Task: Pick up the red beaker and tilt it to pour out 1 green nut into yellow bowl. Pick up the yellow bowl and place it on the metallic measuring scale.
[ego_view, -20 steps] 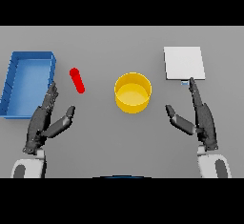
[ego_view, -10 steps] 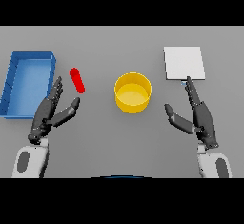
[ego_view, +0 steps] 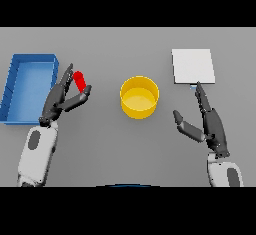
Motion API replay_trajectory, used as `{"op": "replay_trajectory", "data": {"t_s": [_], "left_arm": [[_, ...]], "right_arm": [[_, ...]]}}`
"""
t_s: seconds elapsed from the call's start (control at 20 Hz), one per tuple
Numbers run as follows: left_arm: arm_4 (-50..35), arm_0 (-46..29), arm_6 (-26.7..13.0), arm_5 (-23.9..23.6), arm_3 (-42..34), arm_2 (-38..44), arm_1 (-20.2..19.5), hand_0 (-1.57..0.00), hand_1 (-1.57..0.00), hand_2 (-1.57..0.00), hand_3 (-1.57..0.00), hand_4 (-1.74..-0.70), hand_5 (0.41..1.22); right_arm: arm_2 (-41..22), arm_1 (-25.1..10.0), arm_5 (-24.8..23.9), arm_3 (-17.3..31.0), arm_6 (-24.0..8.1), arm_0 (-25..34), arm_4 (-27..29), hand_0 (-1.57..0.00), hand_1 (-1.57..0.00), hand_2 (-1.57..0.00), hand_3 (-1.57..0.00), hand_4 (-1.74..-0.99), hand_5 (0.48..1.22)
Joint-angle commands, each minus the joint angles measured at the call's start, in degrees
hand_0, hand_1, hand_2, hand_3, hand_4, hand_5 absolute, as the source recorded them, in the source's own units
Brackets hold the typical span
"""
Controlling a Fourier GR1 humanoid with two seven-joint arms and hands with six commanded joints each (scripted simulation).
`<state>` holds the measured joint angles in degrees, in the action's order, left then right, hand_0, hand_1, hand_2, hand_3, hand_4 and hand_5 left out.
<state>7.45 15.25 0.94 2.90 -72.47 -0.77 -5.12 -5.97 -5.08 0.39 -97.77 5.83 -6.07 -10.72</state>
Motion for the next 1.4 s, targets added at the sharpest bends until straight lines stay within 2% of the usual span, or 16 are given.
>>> {"op": "replay_trajectory", "data": {"t_s": [0.0, 0.35, 0.5, 0.65, 0.75, 0.85, 0.9, 0.95, 1.0, 1.05, 1.1, 1.2, 1.35], "left_arm": [[0.78, 0.73, 0.76, -0.2, 1.05, -0.59, 0.46, 0.0, 0.0, 0.0, 0.0, -1.2, 0.651], [2.97, 7.72, 1.18, -2.73, 10.79, 0.9, 0.54, 0.0, 0.0, 0.0, 0.0, -1.2, 0.671], [2.41, 9.69, 3.13, -3.11, 13.26, 1.87, 1.0, 0.0, 0.0, 0.0, 0.0, -1.23, 0.687], [0.41, 11.02, 8.34, -3.32, 17.63, 4.06, 2.45, 0.0, 0.0, 0.0, 0.0, -1.29, 0.708], [-0.38, 12.51, 9.57, -4.0, 20.13, 5.22, 3.41, 0.0, -0.01, -0.05, -0.04, -1.33, 0.738], [-1.16, 13.74, 11.13, -4.42, 21.94, 6.53, 3.45, -0.21, -0.23, -0.29, -0.25, -1.4, 0.787], [-0.5, 14.45, 11.23, -6.27, 22.98, 6.52, 4.41, -0.38, -0.41, -0.46, -0.52, -1.41, 0.874], [0.12, 14.38, 11.22, -7.71, 23.3, 6.68, 4.32, -0.55, -0.59, -0.66, -0.73, -1.47, 0.943], [1.55, 14.69, 10.71, -8.97, 23.63, 6.03, 4.2, -0.76, -0.78, -0.84, -0.88, -1.52, 0.999], [3.01, 14.72, 11.77, -9.59, 23.81, 5.21, 4.11, -0.92, -0.94, -0.99, -0.98, -1.56, 1.043], [3.67, 14.98, 10.72, -9.99, 23.09, 4.54, 4.02, -1.05, -1.07, -1.11, -1.06, -1.59, 1.079], [3.39, 15.09, 10.62, -9.77, 23.35, 4.22, 4.21, -1.24, -1.25, -1.27, -1.15, -1.64, 1.13], [3.68, 14.75, 10.83, -10.06, 22.99, 3.83, 4.32, -1.4, -1.41, -1.42, -1.36, -1.54, 1.174]], "right_arm": [[0.09, 0.18, 0.5, -0.08, 0.28, -0.2, 0.84, 0.0, 0.0, 0.0, 0.0, -1.222, 0.627], [0.46, 0.12, 0.46, -0.82, -0.08, -0.04, 1.42, 0.0, 0.0, 0.0, 0.0, -1.238, 0.638], [0.71, -0.26, 0.49, -0.72, 0.15, -0.97, 1.34, 0.0, 0.0, 0.0, 0.0, -1.242, 0.642], [1.06, -0.29, 0.31, -0.92, -0.3, -0.58, 1.7, 0.0, 0.0, 0.0, 0.0, -1.246, 0.645], [0.97, -0.15, 0.39, -0.84, 0.08, -0.65, 1.75, 0.0, 0.0, 0.0, 0.0, -1.244, 0.644], [1.02, -0.17, 0.02, -1.07, -0.49, -0.44, 1.46, 0.0, 0.0, 0.0, 0.0, -1.24, 0.645], [1.03, -0.45, 0.19, -1.35, -0.53, -0.26, 1.47, 0.0, 0.0, 0.0, 0.0, -1.236, 0.647], [1.21, -0.45, 0.29, -1.41, -0.6, -0.48, 1.85, 0.0, 0.0, 0.0, 0.0, -1.237, 0.648], [0.63, 0.15, 0.23, -1.65, -1.07, -0.36, 1.65, 0.0, 0.0, 0.0, 0.0, -1.239, 0.648], [0.92, -0.14, 0.25, -1.41, -1.01, -0.6, 1.66, 0.0, 0.0, 0.0, 0.0, -1.239, 0.648], [0.59, 0.29, 0.0, -1.52, -1.38, -0.34, 1.4, 0.0, 0.0, 0.0, 0.0, -1.239, 0.648], [1.0, -0.04, 0.0, -1.05, -0.58, -0.19, 1.49, 0.0, 0.0, 0.0, 0.0, -1.242, 0.65], [0.64, 0.63, 0.66, -1.0, 0.12, -0.54, 2.35, 0.0, 0.0, 0.0, 0.0, -1.255, 0.644]]}}
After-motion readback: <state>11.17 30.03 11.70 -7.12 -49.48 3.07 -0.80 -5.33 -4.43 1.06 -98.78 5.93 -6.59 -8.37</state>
